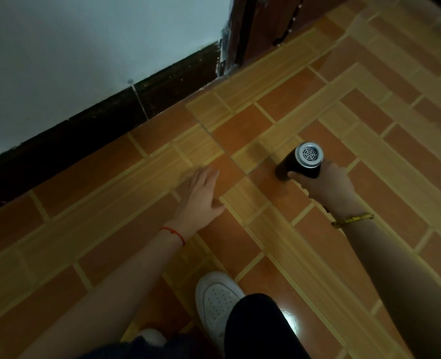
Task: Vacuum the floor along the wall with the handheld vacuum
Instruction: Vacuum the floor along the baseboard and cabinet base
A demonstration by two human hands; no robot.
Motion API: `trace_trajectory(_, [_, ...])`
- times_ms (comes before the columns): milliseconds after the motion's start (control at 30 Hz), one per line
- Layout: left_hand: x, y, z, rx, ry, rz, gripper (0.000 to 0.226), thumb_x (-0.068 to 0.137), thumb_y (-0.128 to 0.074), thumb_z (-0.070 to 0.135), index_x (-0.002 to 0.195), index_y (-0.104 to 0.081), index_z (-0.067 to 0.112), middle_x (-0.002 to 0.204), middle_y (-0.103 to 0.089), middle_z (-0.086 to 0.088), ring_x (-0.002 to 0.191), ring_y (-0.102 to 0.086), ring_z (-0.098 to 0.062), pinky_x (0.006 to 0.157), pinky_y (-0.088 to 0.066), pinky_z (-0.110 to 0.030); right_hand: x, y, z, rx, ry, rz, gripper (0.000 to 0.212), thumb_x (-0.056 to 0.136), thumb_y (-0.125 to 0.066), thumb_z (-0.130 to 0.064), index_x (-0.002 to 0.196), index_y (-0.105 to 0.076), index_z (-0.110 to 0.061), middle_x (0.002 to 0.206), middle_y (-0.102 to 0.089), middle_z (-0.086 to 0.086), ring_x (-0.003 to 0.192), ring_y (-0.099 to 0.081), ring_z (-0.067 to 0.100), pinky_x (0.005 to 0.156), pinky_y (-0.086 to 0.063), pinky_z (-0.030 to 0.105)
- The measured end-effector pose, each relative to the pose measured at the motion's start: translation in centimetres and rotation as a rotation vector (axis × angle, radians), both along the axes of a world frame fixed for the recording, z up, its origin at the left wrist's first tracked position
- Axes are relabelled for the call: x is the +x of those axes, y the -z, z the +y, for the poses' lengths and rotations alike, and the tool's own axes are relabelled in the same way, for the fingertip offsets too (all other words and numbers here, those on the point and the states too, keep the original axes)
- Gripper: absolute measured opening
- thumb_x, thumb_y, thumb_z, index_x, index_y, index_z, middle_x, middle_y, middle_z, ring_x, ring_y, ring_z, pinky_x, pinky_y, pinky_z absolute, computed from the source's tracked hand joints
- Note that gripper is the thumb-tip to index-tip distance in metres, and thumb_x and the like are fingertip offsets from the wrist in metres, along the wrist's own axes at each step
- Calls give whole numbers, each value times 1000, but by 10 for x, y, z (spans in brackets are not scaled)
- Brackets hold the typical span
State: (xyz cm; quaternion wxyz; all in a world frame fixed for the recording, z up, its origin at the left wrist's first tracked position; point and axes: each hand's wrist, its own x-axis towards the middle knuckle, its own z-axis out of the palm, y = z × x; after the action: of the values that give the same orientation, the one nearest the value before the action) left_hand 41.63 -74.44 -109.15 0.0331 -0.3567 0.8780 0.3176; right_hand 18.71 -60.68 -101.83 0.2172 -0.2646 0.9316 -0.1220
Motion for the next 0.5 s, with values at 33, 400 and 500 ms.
trace_trajectory(33, [-4,1,3,7,16,2,87,88,-67,32,155,-15,16,164,-11,-7,152,-2,-26,124,-3,-48,-1,-2,3,13,5,-33,45,76,-71,-55,90,-63,-13,76,-70,6,67,-68,24,61,-60,42])
trace_trajectory(400, [-3,10,1,2,23,-24,92,85,-71,33,155,-15,14,164,-12,-9,152,-3,-27,123,-11,-52,1,-2,-3,-8,11,-52,45,78,-70,-52,97,-63,-12,84,-71,6,71,-69,23,66,-60,40])
trace_trajectory(500, [14,13,-11,21,-65,-38,97,80,-76,30,154,-16,17,163,-14,-6,152,-7,-28,122,-14,-53,14,-1,-15,-56,-60,-111,41,79,-70,-51,95,-62,-14,79,-72,4,62,-68,17,58,-58,31])
